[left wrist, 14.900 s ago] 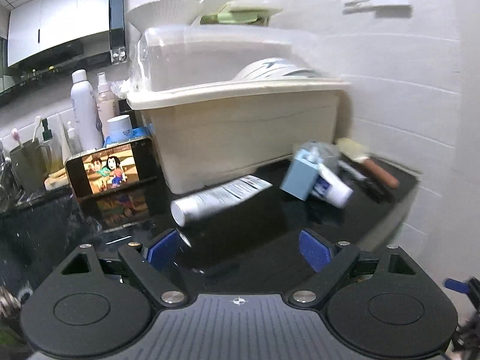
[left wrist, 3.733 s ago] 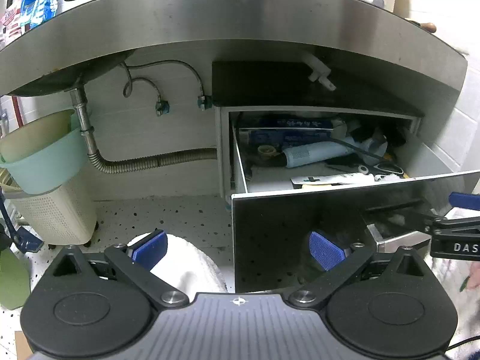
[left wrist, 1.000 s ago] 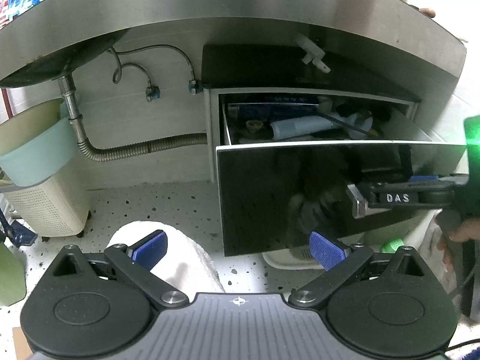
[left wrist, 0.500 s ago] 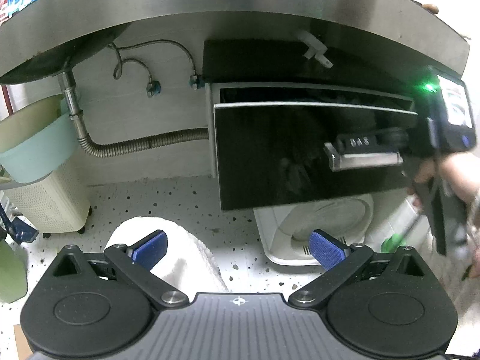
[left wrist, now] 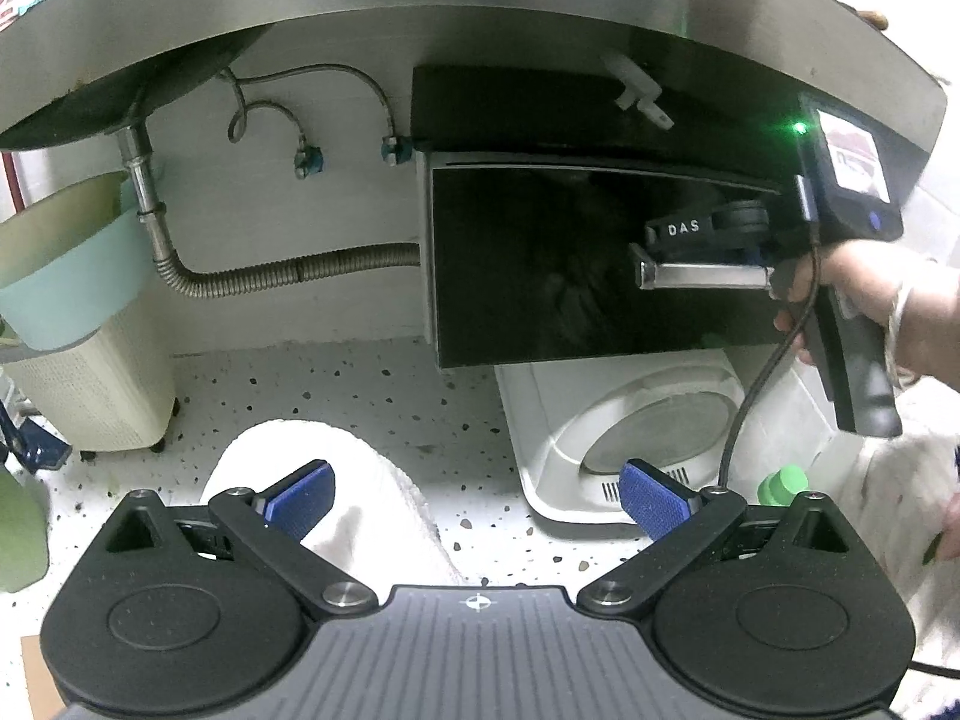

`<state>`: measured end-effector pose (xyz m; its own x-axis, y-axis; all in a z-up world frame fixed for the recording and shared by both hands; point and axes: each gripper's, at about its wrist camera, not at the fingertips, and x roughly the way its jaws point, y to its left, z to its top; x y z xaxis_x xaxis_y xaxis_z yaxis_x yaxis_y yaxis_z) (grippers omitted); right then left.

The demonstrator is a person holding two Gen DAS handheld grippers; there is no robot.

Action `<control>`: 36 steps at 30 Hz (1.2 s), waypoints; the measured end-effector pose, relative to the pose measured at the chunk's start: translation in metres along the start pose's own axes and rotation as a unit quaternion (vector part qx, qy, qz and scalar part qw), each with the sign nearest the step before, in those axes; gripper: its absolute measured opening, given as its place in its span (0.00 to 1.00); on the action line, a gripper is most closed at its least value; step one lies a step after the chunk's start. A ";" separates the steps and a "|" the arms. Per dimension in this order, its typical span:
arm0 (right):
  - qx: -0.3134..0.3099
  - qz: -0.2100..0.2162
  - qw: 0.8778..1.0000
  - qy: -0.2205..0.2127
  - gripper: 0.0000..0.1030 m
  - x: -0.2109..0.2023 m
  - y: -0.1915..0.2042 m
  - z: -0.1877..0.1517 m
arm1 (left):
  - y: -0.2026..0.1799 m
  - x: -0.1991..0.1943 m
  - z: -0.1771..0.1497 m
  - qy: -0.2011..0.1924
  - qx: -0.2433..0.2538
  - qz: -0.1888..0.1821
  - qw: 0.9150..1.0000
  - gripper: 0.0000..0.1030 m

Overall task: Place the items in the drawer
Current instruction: 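Push the black drawer shut by its handle with the right gripper, then open the right gripper and release the drawer handle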

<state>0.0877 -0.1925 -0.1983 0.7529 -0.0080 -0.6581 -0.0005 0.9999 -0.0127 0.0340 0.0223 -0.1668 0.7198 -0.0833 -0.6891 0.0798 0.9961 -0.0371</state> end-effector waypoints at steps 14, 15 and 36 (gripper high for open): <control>0.002 0.000 1.000 -0.001 0.96 -0.023 -0.002 -0.020 | -0.001 0.002 0.000 0.003 0.006 0.006 1.000 0.99; 0.002 0.000 1.000 -0.001 0.96 -0.026 -0.002 -0.022 | -0.001 0.002 0.000 0.003 0.006 0.006 1.000 0.99; 0.052 0.041 0.998 -0.007 0.97 -0.120 -0.027 -0.057 | -0.002 0.002 0.000 0.001 0.002 0.004 1.000 0.99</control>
<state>-0.0406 -0.2191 -0.1617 0.7619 0.0726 -0.6436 0.0057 0.9929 0.1187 0.0351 0.0206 -0.1684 0.7186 -0.0758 -0.6913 0.0767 0.9966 -0.0295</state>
